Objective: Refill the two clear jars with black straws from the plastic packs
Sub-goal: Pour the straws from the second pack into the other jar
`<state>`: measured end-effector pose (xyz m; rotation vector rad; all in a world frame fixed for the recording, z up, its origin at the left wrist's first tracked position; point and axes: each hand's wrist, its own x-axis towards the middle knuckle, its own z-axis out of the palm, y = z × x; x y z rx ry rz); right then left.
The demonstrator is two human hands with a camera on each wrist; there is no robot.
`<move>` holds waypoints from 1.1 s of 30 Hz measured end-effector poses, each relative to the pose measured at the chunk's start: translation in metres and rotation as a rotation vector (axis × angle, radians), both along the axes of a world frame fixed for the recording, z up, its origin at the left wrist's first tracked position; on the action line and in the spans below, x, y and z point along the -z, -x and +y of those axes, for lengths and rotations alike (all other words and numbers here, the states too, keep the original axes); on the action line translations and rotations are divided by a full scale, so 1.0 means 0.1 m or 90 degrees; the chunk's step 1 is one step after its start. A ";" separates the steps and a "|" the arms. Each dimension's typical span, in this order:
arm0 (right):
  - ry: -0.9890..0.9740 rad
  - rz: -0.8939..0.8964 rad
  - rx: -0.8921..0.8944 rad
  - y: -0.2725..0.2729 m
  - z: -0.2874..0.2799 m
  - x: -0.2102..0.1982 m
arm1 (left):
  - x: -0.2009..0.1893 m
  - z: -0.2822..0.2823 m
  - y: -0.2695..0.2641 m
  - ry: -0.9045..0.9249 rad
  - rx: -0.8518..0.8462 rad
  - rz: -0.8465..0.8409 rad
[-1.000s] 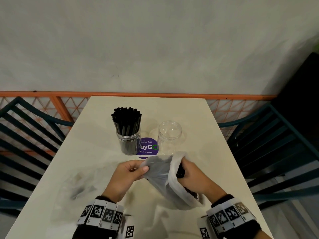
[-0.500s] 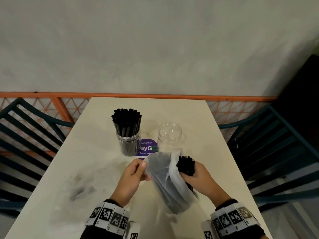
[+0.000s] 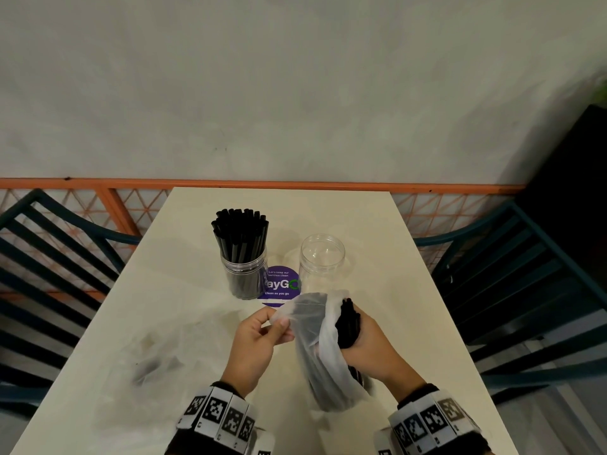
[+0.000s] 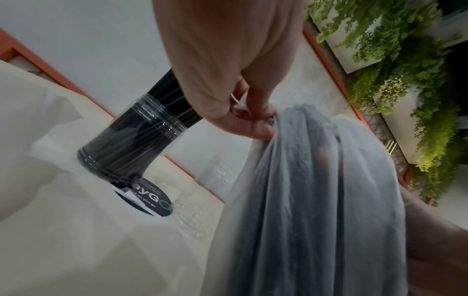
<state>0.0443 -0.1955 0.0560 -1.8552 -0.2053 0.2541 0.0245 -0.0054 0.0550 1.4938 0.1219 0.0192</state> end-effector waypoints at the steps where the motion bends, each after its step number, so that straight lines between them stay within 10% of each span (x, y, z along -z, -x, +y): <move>1: 0.003 0.001 0.008 0.00 0.00 0.00 | 0.00 -0.01 0.00 0.003 0.012 0.001; 14: -0.067 0.003 0.047 -0.02 -0.17 -0.04 | -0.05 0.04 0.00 0.091 0.093 0.050; 23: -0.083 -0.043 0.034 0.00 -0.06 -0.07 | -0.12 -0.08 -0.10 -0.062 0.055 -0.015; 33: -0.084 -0.051 0.072 0.05 -0.04 0.00 | -0.02 -0.10 -0.07 0.174 0.157 0.078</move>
